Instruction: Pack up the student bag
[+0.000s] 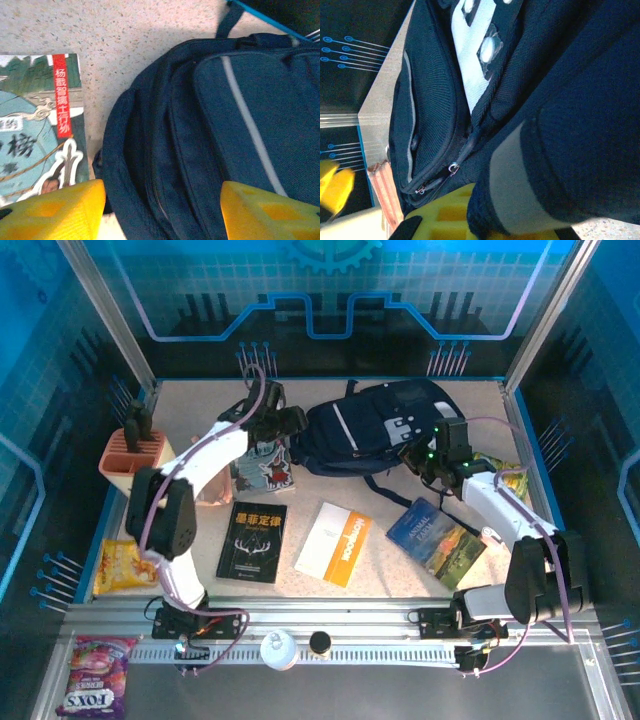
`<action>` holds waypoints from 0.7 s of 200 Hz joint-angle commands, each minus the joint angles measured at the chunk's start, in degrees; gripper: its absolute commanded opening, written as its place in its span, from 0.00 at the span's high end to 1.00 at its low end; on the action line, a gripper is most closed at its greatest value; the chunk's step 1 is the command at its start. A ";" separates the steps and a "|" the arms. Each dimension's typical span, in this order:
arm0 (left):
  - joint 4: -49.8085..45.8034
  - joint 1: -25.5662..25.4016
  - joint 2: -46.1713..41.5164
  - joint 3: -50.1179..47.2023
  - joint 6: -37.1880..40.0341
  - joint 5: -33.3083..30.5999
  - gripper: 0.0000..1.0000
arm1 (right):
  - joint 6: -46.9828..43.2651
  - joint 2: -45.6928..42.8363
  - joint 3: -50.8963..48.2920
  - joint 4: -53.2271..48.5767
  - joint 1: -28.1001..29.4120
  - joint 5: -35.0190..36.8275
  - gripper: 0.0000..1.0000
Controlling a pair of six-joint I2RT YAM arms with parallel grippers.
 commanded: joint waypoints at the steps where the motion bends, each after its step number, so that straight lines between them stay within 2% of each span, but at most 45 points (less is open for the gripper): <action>1: -0.26 -3.62 -7.84 -6.08 1.56 -1.32 0.34 | 2.48 -0.18 2.77 0.90 1.93 1.27 0.97; 39: 5.10 -14.42 -15.01 -15.57 1.19 -5.80 0.32 | 3.95 1.19 4.41 1.34 2.95 0.36 0.98; 83: 14.55 -27.49 -11.72 -17.85 5.26 -10.28 0.31 | 6.09 1.75 6.17 1.27 3.14 -3.05 1.00; 106: 18.12 -31.18 -7.18 -15.80 7.65 -11.53 0.32 | 7.63 1.42 6.99 0.10 3.36 -4.03 1.00; 140: 21.68 -32.28 -0.95 -11.17 9.21 -12.87 0.40 | 9.46 1.00 8.98 -2.74 3.85 -4.66 1.00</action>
